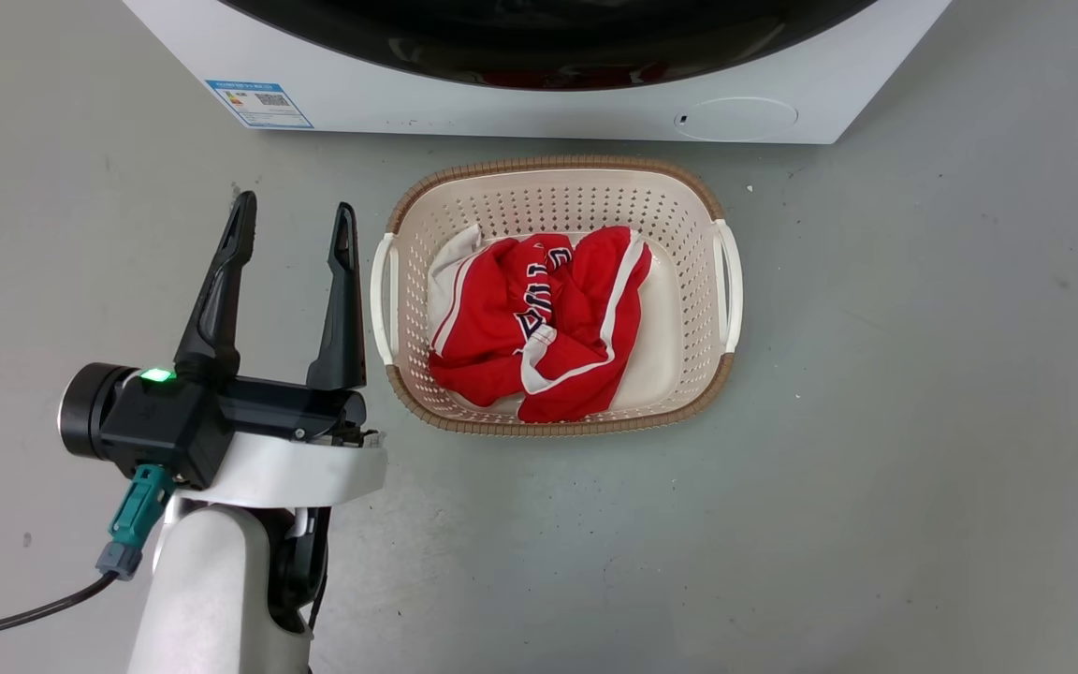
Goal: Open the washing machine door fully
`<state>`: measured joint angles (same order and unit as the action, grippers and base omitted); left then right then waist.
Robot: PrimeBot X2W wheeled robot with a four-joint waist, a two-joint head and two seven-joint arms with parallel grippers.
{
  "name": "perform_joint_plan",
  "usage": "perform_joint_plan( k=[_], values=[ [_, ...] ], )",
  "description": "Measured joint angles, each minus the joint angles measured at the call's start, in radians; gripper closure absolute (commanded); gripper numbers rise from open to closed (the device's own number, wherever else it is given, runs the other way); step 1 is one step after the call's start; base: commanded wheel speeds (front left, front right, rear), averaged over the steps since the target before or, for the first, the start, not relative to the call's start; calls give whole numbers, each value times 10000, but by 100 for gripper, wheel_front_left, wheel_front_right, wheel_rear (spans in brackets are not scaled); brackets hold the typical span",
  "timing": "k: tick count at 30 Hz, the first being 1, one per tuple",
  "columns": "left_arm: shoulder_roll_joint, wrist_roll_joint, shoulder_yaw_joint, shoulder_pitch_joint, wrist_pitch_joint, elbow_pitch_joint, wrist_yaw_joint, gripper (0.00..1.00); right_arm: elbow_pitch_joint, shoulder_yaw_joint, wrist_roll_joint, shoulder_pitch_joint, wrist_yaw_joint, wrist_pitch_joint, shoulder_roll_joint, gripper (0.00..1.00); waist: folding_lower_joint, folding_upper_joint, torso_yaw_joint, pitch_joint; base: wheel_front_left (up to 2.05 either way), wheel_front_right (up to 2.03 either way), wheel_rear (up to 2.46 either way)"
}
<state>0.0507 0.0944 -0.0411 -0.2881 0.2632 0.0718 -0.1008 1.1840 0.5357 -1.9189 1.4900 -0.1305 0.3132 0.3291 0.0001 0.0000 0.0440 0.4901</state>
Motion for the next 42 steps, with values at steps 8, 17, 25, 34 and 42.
perform_joint_plan(
  k=[8,17,25,34,42],
  values=[
    [2,-65,-38,-1,0,-79,38,0,-512,-332,-407,-194,-2,1266,173,100,-1,0,-19,-36,0,0,0],
    [2,-211,-36,-30,0,-240,36,0,-1471,-483,-621,-960,-2,2748,265,100,0,0,-129,-283,0,0,0],
    [0,-196,-29,26,0,-499,42,0,-2637,-435,-633,-2195,0,3764,261,100,-1,0,-302,-830,0,0,0],
    [0,-105,79,430,0,-750,86,0,-3804,-58,-520,-3673,-2,4266,6,100,-1,0,-396,-1644,0,0,0],
    [0,142,69,977,0,-871,244,0,-5056,395,-602,-5055,0,4458,-414,100,-1,0,-370,-2425,0,0,0]
  ],
)
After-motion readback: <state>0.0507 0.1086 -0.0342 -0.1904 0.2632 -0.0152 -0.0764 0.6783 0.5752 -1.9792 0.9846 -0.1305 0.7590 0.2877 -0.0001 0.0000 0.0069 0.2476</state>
